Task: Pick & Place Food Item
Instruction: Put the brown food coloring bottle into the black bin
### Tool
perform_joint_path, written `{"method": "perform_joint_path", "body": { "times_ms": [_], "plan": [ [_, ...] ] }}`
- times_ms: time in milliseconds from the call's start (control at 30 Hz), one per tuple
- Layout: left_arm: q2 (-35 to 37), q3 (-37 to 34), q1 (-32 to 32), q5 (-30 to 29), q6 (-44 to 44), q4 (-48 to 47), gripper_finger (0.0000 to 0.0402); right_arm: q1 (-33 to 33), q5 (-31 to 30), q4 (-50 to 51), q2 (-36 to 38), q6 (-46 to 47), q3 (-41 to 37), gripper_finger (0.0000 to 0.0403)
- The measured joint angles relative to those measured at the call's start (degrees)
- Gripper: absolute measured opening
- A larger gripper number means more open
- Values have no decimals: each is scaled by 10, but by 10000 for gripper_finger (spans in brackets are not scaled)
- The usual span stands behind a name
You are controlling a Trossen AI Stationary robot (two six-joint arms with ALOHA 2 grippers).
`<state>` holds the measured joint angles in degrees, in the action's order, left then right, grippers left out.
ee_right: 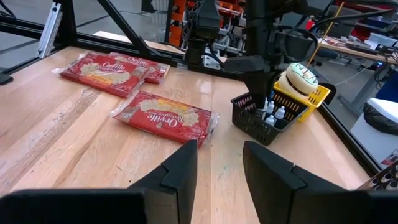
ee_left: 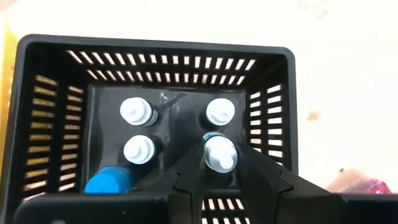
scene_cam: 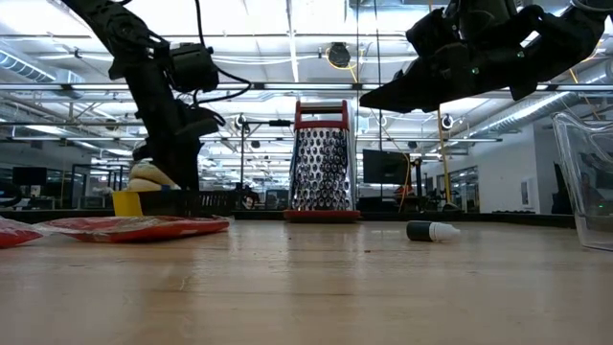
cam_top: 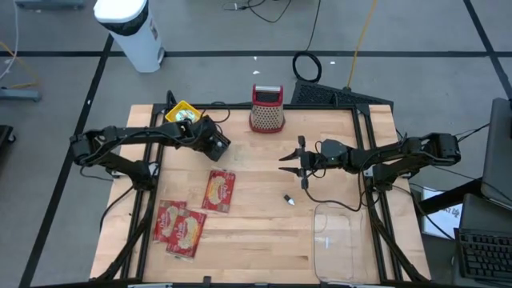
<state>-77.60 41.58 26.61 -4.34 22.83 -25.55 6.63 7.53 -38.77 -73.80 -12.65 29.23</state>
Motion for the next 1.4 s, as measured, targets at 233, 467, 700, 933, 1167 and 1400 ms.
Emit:
{"method": "perform_joint_path", "body": {
  "times_ms": [233,467,700,933,1167,1400],
  "plan": [
    [0,0,0,0,4,-16,88,0,0,0,0,0,0,120],
    [-2,0,-2,0,17,-10,88,0,0,0,0,0,0,118],
    [-37,0,-14,0,20,8,88,0,0,0,0,0,0,117],
    [-56,0,-16,0,22,16,88,0,0,0,0,0,0,120],
    [-56,0,-16,5,32,18,88,0,0,0,0,0,0,118],
    [-56,0,-16,28,32,18,88,0,0,0,0,0,0,117]
  ]
}}
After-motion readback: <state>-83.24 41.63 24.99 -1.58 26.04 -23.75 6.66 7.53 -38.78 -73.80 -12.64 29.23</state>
